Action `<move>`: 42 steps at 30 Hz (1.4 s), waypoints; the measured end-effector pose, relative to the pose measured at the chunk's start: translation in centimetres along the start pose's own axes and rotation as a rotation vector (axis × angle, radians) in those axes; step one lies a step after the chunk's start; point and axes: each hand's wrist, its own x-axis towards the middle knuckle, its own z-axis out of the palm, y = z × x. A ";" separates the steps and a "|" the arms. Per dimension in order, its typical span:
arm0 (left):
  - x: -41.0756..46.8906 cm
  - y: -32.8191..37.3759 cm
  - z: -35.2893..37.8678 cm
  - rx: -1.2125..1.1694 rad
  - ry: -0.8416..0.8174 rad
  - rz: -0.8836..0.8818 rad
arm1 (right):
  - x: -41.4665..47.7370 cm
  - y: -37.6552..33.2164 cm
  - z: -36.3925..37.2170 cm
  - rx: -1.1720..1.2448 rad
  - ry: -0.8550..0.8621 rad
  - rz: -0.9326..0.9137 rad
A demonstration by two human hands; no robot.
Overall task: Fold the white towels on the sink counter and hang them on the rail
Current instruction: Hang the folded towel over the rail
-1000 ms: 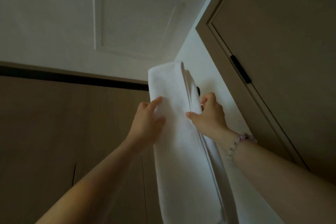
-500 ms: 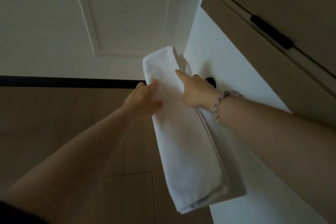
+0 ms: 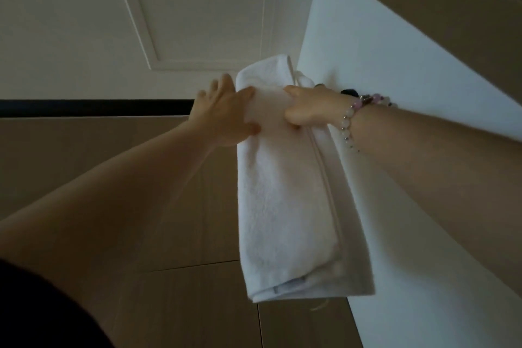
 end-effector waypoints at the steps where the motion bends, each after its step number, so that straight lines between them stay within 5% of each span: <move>1: 0.1 -0.3 0.0 0.076 0.044 0.039 | 0.1 0.1 -0.2 -0.018 0.007 0.023; 4: 0.7 -0.8 0.2 0.121 0.062 0.111 | -0.5 0.6 -0.7 -0.098 0.086 0.031; 8: 1.7 -0.5 1.2 0.043 -0.006 0.013 | -0.4 0.6 -0.6 -0.343 0.262 -0.181; 15: 1.2 0.4 1.7 -0.220 -0.027 -0.147 | 0.9 0.2 0.1 0.116 0.017 -0.084; 19: -1.9 1.3 2.5 -0.452 0.231 -0.281 | 1.7 -0.1 0.3 0.100 -0.013 -0.052; 24: -3.2 4.2 2.9 -1.078 -0.112 -0.471 | 5.2 2.4 1.1 0.157 -0.018 -0.006; 34: -0.5 5.1 1.8 -1.130 -0.009 -0.497 | 1.2 3.5 -1.0 0.676 -0.022 0.061; 42: 0.2 7.1 1.6 -1.166 -0.028 -0.600 | 0.7 6.2 0.0 0.683 0.163 0.125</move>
